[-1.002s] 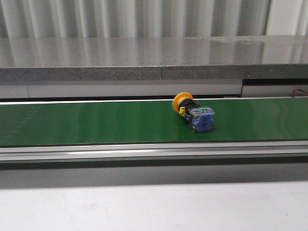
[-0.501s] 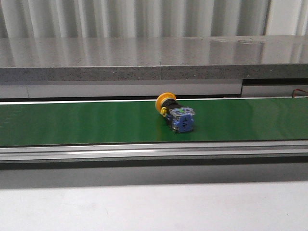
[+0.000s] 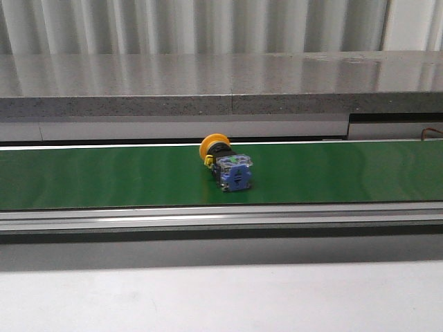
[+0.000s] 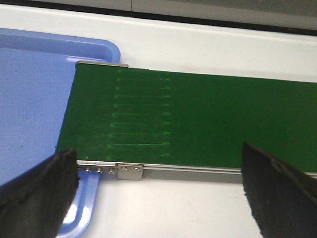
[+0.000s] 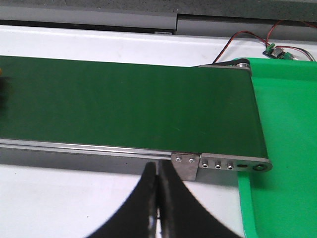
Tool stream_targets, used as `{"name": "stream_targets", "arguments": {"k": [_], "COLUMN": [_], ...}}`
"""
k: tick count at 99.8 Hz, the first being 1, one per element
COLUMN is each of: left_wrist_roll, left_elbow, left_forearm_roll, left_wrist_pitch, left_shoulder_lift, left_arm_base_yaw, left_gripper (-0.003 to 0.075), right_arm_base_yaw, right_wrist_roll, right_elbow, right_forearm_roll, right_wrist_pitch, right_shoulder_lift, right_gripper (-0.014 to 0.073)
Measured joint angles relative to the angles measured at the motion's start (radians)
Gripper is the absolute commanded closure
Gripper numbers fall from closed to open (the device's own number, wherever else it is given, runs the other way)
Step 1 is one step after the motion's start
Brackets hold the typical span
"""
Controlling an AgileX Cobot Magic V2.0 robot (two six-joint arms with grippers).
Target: Move button from right to left
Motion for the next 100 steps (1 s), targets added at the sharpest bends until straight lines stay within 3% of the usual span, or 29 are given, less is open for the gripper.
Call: {"name": "stream_targets", "arguments": {"k": [21, 47, 100], "left_wrist_roll": [0.000, 0.003, -0.033], "left_elbow": [0.000, -0.056, -0.252], "left_forearm_roll": [-0.038, -0.102, -0.119], "left_wrist_pitch": [-0.027, -0.073, -0.214], "left_shoulder_lift": [0.023, 0.214, 0.612], "left_arm_base_yaw": [0.000, -0.027, -0.347], "left_gripper": [0.0081, 0.0081, 0.0082], "right_arm_base_yaw": [0.000, 0.000, 0.000], "right_wrist_roll": [0.000, 0.000, 0.000], "right_elbow": [0.000, 0.000, 0.000], "right_forearm_roll": [0.000, 0.000, 0.000], "right_wrist_pitch": [0.000, 0.000, 0.000], "right_shoulder_lift": [0.000, 0.000, 0.000], "right_gripper": [0.0661, 0.0661, 0.0661]}}
